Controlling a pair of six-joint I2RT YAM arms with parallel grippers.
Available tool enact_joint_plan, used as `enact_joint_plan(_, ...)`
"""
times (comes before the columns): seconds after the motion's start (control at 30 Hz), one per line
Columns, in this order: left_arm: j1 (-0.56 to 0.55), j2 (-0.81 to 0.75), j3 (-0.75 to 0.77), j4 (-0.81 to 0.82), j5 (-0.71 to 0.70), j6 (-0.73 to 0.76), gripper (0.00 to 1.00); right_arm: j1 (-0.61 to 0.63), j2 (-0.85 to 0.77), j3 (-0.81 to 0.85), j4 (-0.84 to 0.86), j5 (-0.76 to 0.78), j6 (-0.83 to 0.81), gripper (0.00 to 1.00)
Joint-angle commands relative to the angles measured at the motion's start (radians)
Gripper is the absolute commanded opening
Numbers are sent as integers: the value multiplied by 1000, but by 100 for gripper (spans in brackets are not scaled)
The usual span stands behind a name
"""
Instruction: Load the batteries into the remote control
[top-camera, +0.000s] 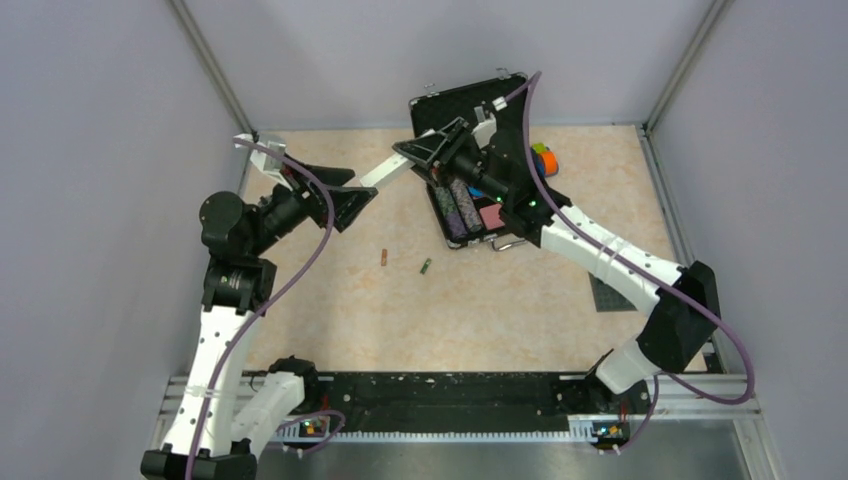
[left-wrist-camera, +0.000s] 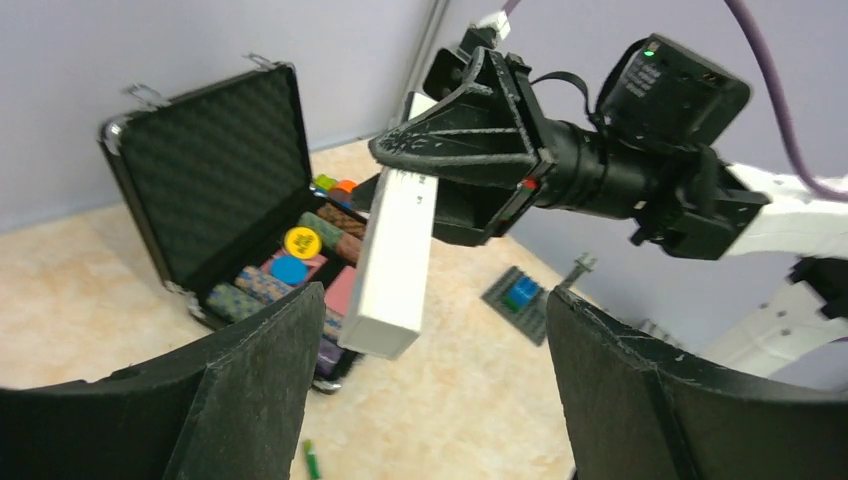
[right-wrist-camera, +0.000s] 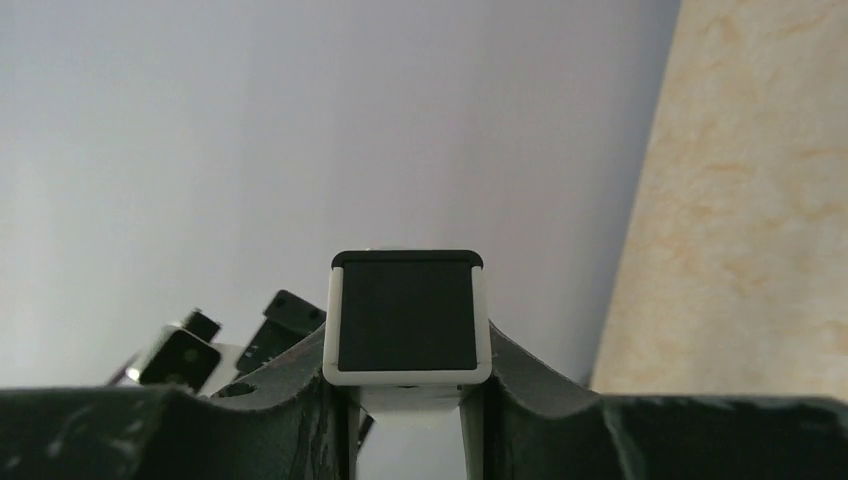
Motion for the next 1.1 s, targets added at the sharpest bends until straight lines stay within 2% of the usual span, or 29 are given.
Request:
enact_joint_plan(0.0, 0, -12, 21, 21, 42, -196, 86, -35, -19, 93, -18, -211, -463, 0)
enact_joint_plan(0.1, 0, 9, 11, 43, 93, -268, 85, -41, -52, 101, 2, -348, -695, 0)
enact_joint_plan(0.2, 0, 66, 48, -8, 171, -320, 81, -44, -91, 102, 10, -455, -827, 0)
enact_joint_plan(0.27, -2, 103, 53, 37, 256, -396, 78, -44, -84, 135, -19, -517, -867, 0)
enact_joint_plan(0.33, -12, 125, 33, 148, 317, -476, 76, -44, -74, 157, -23, -561, -881, 0)
enact_joint_plan(0.47, -26, 139, 20, 131, 340, -445, 73, -44, -45, 206, -18, -621, -877, 0)
enact_joint_plan(0.67, -44, 154, 2, 256, 368, -534, 59, -44, -7, 242, -14, -683, -866, 1)
enact_joint_plan(0.87, -54, 190, 9, 265, 393, -559, 58, -44, 44, 313, -117, -724, -921, 1)
enact_joint_plan(0.97, -68, 202, 21, 262, 425, -542, 46, -44, 56, 329, -139, -731, -926, 1)
enact_joint_plan(1.07, -91, 217, 48, 218, 456, -487, 41, -44, 58, 329, -154, -731, -921, 1)
